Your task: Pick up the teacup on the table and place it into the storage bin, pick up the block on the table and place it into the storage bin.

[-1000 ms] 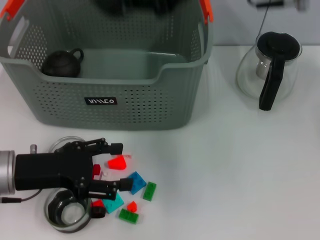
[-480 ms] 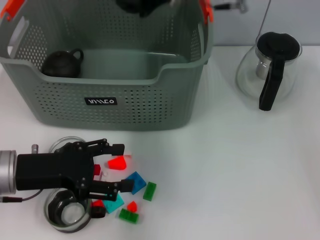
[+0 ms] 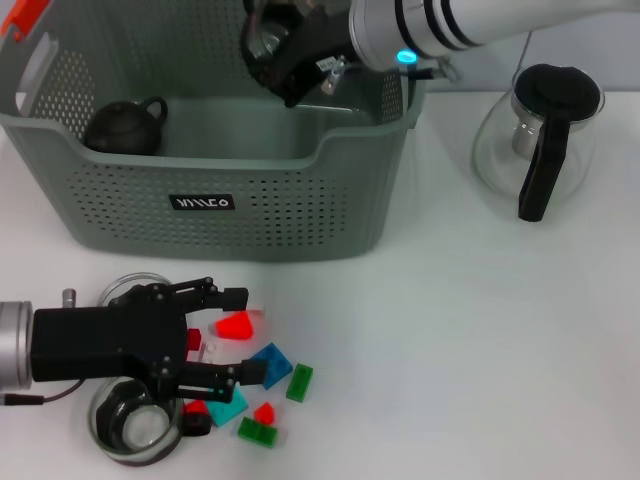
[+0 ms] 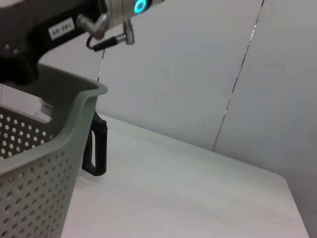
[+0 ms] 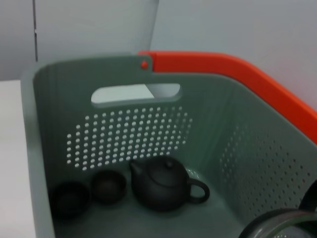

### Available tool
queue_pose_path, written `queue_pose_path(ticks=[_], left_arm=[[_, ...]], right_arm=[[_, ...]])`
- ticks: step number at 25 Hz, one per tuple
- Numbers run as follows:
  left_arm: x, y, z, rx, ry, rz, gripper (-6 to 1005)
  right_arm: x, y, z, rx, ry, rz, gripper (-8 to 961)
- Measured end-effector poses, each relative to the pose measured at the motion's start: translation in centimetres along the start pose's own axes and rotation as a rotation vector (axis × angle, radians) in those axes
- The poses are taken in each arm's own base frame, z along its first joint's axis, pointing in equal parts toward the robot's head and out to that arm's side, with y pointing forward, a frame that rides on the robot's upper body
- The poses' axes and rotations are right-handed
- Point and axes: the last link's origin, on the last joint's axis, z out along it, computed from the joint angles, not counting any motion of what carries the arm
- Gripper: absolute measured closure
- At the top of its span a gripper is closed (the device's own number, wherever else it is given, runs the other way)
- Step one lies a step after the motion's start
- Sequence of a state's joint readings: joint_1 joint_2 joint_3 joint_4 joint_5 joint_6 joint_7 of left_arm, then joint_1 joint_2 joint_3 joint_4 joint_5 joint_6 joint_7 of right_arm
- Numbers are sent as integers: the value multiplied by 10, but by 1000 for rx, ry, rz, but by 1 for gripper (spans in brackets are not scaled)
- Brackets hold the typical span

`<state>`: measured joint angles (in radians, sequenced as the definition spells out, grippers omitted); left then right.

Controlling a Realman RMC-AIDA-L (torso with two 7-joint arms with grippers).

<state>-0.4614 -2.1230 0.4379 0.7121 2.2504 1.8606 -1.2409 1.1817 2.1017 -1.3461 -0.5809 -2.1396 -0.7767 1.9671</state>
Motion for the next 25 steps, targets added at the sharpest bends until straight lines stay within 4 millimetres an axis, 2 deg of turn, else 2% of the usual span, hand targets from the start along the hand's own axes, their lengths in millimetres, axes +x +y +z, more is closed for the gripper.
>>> queue_pose_path(ticks=[25], left_arm=[[2,-2,0,10,6,16,67]], right_arm=[[25,-2,0,0,44,57,895]])
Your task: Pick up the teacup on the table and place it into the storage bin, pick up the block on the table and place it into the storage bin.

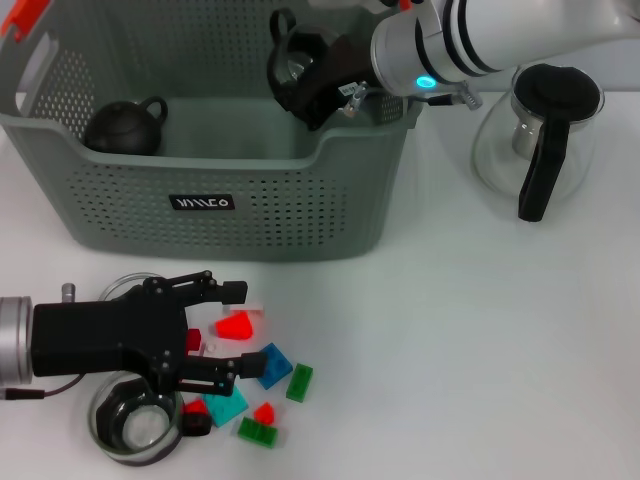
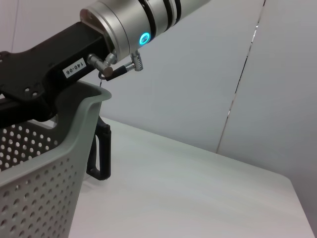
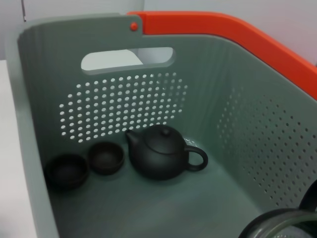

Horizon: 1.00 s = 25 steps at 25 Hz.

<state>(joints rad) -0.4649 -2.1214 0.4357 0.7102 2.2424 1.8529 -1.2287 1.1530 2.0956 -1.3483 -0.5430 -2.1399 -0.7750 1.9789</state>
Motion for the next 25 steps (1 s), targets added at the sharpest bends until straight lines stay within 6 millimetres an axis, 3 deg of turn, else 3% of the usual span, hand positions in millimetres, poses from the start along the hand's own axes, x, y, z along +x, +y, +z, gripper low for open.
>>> queue_pose_path(ticks=[25], left_arm=[[0,1,1,-8,1,0,67]], right_arm=[[12,-6,-3,32,47,45,879]])
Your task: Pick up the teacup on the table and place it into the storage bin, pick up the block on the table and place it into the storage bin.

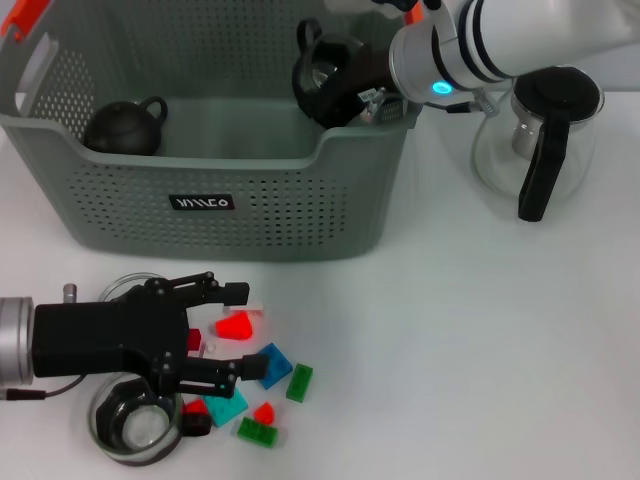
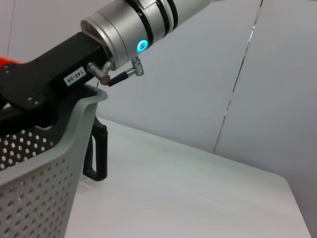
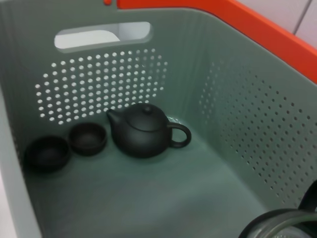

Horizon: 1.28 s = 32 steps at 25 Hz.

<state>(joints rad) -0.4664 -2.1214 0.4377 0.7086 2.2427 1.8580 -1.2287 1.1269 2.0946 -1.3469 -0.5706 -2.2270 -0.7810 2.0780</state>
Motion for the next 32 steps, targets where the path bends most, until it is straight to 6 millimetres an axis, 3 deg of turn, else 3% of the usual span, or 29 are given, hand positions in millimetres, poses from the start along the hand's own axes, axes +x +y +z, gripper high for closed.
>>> queue_pose_path(ticks=[6,17,25,28,32], left_arm=[[1,0,0,-5,1,1,67],[2,1,-1,-9,7,-3,66],[7,0,-11,4,38,3,66],[9,1,-15,6,45,10,66],[10,1,-21,13,36,18,66]], right_arm=[[-5,1,-3,-8,-1,4,859],[-17,-3,-17,24,-43,-29,419],[-37,-1,-69,33,-256,-23,183],[-30,7,-87,-28,-335,2,171],[-6,13,-101,-113,-397,47,131]])
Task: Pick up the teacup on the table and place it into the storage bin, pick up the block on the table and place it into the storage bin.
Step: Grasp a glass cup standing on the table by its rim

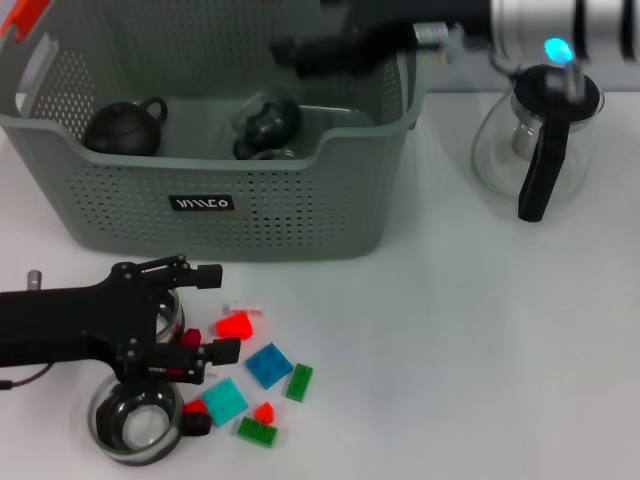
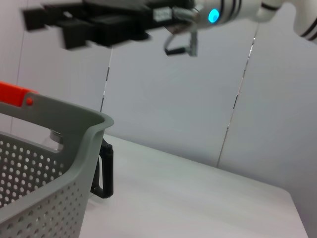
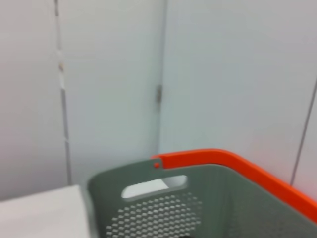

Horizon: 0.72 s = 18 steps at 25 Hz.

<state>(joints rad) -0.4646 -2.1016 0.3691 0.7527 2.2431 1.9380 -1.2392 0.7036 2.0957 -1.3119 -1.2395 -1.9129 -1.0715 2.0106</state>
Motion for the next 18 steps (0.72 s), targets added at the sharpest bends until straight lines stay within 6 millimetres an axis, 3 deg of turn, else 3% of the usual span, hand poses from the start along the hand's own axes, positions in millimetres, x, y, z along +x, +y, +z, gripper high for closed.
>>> queue_pose_path(ticks=[5,9,18], left_arm=[[1,5,-15,2,-41,19,66],[2,10,-28,7,-101,46,66],[4,18,-35,-26,-331,37,66]], right_arm=[[37,27,-16,-182,-33,-2,57],[65,48,-14,-311,-15,50,7],[89,66,-5,-404,42,62,7]])
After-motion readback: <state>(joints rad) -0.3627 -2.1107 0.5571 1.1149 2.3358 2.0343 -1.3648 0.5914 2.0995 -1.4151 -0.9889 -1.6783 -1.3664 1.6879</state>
